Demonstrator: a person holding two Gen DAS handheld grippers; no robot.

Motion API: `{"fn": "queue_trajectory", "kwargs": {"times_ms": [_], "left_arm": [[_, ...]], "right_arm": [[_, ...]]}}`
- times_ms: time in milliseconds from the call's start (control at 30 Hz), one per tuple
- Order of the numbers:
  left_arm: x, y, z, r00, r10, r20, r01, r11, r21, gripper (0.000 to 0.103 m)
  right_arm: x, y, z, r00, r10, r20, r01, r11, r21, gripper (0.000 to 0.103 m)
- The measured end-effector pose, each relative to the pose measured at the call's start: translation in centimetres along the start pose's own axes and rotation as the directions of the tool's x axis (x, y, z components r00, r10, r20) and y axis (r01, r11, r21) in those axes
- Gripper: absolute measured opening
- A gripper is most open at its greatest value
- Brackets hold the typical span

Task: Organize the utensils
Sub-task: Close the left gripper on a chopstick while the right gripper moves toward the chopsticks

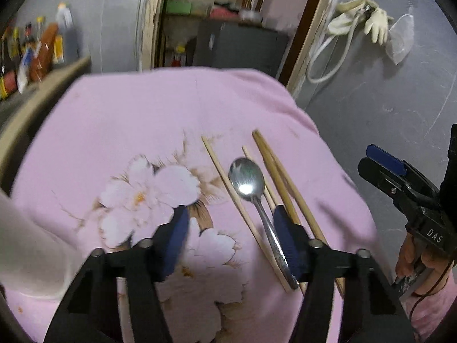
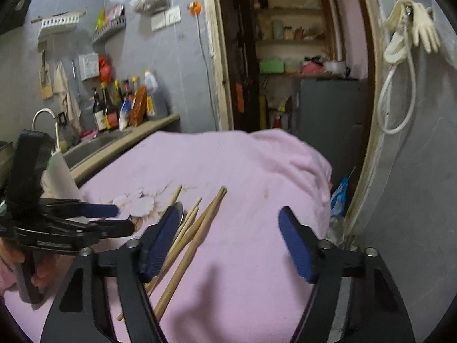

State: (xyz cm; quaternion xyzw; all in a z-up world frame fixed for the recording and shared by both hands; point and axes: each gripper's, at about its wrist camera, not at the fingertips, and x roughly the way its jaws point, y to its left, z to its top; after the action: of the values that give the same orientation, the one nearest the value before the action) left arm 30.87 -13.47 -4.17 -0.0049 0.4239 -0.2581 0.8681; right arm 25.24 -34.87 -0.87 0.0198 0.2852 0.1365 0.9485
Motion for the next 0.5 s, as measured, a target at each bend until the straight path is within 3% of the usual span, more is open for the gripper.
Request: {"fn": "queue_trajectory", "kwargs": {"times_ms": [67, 267, 500], "left_arm": [[0.8, 0.3, 0.4, 1.000, -0.011, -0.027, 0.011, 1.000, -0.018, 0.041], [2.6, 0.8, 1.3, 0.995, -0.011, -0.098, 0.005, 0.998, -0.057, 0.026], [3.3, 1.7, 2.4, 0.992, -0.019, -0.123, 0.006, 0.995, -0.103, 0.011]], "right_arm": [[0.7, -0.2, -0.1, 0.999, 0.014, -0.043, -0.013, 1.000, 0.011, 0.052], [2.0, -0.8, -0.1, 0.992, 0.043, -0.116, -0.039, 0.999, 0.038, 0.044], [3.9, 0.0, -0.2, 0.974, 0.079, -0.213, -0.079, 0.997, 0.008, 0.037]]}}
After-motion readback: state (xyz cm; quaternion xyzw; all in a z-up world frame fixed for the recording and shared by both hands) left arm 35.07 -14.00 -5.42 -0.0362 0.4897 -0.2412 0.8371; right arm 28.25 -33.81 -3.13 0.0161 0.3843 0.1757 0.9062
